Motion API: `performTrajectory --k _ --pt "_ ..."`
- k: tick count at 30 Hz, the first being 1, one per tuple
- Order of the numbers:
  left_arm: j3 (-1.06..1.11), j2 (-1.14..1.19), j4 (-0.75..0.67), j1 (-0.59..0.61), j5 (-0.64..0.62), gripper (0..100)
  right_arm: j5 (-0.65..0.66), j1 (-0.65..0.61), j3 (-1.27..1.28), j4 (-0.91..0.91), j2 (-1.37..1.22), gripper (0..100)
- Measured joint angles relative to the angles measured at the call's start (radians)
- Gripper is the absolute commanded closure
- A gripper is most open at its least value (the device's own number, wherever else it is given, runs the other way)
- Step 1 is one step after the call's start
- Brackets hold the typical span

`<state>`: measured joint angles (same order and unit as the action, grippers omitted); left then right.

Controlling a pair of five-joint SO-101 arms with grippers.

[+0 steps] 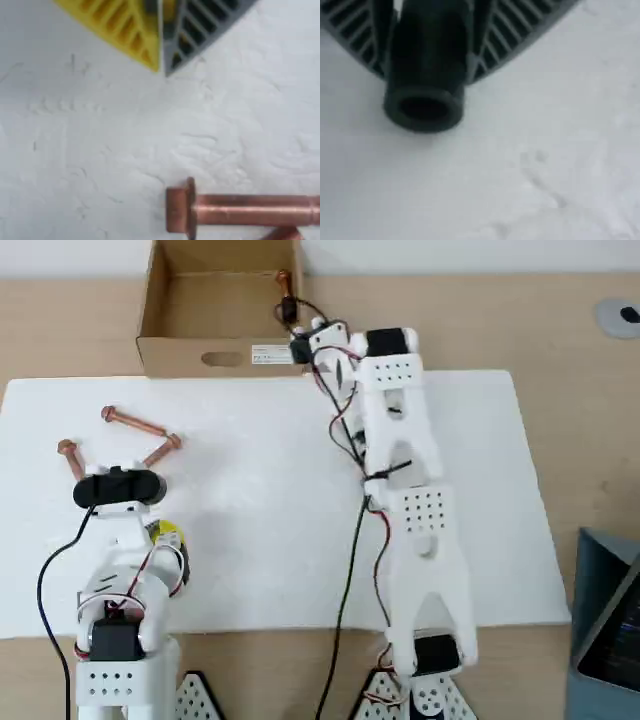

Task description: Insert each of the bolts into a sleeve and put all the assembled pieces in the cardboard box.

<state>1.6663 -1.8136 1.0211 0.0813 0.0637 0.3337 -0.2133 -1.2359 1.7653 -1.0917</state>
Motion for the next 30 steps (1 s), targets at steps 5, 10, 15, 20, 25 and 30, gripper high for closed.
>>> performTrajectory --k 5,10,15,20,25,30 --pt "0.000 0.000 0.000 0.000 0.000 100 0.000 0.002 0.015 0.002 0.114 98.8" --pt "0.000 0.000 0.000 0.000 0.000 100 0.002 0.000 0.184 0.002 0.384 98.8" --pt "0.000 0.000 0.000 0.000 0.000 99 0.002 0.000 0.400 0.002 0.686 98.8" --pt "-0.043 0.000 0.000 0.000 0.000 100 0.002 0.009 0.689 0.002 1.008 98.8" --pt "-0.175 0.000 0.092 0.000 0.000 99 -0.023 0.060 0.991 0.002 1.295 98.8" --pt "-0.273 0.015 0.150 0.080 0.031 99 -0.025 0.187 1.223 0.002 1.504 98.7"
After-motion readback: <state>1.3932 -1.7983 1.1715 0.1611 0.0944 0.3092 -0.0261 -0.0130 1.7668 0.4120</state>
